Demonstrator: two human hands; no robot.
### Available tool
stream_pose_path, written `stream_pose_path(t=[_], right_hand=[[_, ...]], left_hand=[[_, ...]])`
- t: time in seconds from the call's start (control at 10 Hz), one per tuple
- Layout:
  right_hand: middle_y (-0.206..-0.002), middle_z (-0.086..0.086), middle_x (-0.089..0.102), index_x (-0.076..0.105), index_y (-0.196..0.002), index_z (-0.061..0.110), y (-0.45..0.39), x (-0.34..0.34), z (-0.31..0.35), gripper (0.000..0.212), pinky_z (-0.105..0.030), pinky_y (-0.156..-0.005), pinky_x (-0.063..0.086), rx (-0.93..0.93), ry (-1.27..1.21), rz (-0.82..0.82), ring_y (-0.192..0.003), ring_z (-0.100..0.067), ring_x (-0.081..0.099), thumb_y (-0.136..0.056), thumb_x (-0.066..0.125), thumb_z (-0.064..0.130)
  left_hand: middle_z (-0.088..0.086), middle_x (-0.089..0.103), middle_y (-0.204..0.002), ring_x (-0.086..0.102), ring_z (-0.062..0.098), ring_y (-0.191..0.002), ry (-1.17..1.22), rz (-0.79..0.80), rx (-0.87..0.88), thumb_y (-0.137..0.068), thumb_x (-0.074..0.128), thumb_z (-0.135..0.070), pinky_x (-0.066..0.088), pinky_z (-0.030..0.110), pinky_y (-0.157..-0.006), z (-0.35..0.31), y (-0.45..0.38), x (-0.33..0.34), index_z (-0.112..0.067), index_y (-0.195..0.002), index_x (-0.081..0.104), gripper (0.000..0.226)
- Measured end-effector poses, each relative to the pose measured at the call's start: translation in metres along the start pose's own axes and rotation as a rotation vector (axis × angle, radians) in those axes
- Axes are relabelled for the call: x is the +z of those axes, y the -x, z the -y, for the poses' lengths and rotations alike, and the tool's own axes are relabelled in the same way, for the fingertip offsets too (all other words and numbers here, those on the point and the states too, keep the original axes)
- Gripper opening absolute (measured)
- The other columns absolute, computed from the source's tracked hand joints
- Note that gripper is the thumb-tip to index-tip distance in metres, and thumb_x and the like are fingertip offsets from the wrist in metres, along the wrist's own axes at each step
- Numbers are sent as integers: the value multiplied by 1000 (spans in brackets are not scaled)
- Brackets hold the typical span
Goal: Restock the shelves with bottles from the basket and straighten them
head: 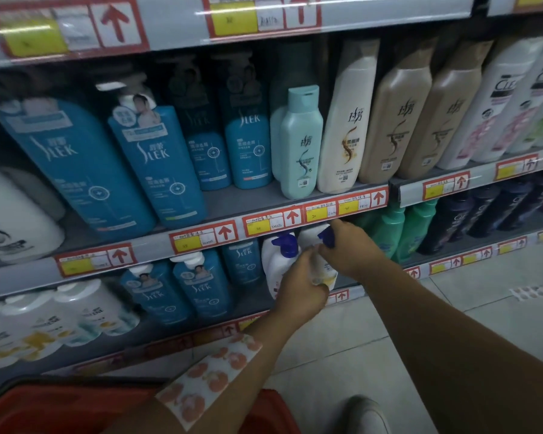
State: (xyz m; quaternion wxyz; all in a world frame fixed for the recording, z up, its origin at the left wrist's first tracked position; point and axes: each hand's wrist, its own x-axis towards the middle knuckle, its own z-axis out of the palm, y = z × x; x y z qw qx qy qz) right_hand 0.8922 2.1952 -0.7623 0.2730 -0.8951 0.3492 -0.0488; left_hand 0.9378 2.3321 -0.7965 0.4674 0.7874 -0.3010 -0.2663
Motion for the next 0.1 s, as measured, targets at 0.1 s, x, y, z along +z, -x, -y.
stream_pose_path(t=[0.1], right_hand=[[-134, 0, 56, 47, -135, 23, 15, -1, 11, 46, -43, -100, 51, -5, 115, -45, -119, -23, 56, -94, 64, 33]], left_hand=[[-10, 57, -137, 54, 17, -129, -28, 39, 5, -91, 65, -8, 48, 32, -104, -18, 10, -20, -34, -142, 49, 59]])
